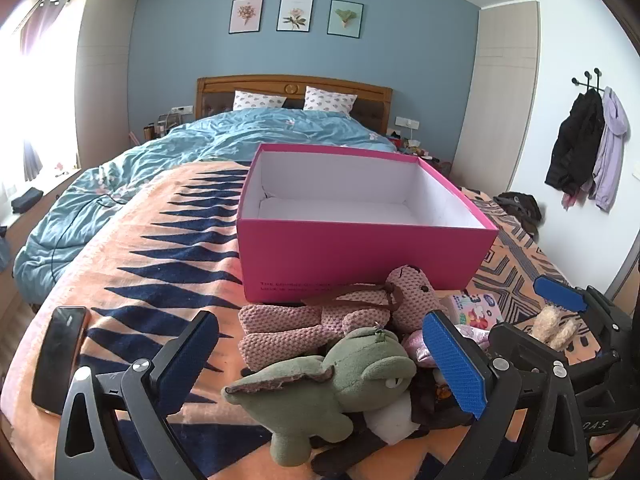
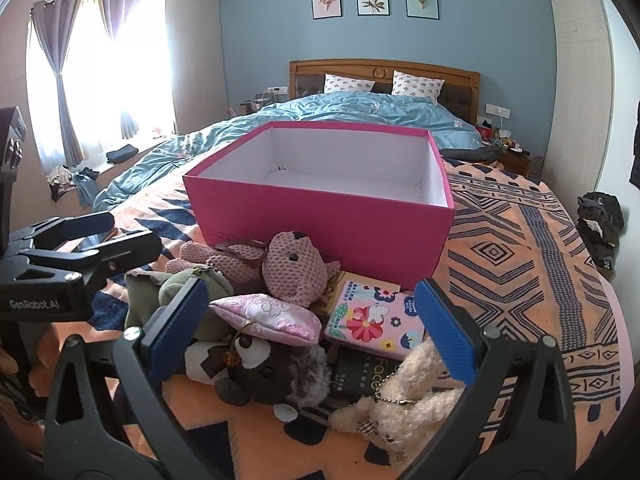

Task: Organize objects
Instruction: 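Move the right gripper toward the pink knitted bunny in the pile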

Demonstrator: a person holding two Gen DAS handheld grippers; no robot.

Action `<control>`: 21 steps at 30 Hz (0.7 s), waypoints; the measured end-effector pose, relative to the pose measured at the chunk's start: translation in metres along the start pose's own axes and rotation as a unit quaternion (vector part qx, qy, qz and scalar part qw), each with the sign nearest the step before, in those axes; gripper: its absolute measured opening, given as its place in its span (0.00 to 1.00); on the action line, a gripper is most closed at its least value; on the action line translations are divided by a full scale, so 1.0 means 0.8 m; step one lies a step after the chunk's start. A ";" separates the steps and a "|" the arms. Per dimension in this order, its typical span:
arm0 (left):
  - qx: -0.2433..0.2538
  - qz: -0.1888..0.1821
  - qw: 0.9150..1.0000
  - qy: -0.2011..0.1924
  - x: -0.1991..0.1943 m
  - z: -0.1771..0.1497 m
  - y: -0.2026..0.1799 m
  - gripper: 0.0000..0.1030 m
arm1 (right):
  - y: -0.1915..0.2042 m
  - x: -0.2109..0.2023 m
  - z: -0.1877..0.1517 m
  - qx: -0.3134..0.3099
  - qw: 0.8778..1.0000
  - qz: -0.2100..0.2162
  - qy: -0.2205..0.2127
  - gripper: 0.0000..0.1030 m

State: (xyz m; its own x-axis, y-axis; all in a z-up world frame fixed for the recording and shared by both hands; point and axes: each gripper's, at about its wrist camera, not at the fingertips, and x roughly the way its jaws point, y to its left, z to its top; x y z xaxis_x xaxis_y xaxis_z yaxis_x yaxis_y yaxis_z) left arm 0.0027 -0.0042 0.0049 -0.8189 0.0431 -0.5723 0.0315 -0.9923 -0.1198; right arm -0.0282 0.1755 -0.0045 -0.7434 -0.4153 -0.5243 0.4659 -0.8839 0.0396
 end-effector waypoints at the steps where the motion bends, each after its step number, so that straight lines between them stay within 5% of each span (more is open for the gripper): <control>1: 0.000 -0.001 1.000 0.000 0.000 0.000 -0.001 1.00 | 0.000 0.000 0.000 0.000 1.000 0.000 0.000 1.00; 21: -0.005 -0.004 1.000 0.004 0.005 -0.005 0.009 1.00 | 0.001 0.008 -0.003 -0.001 1.000 0.012 0.013 1.00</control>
State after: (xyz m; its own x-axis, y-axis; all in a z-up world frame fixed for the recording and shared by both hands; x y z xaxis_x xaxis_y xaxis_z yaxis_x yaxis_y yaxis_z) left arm 0.0022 -0.0108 -0.0015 -0.8141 0.0514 -0.5784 0.0319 -0.9906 -0.1329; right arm -0.0313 0.1724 -0.0098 -0.7191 -0.4315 -0.5446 0.4849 -0.8731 0.0515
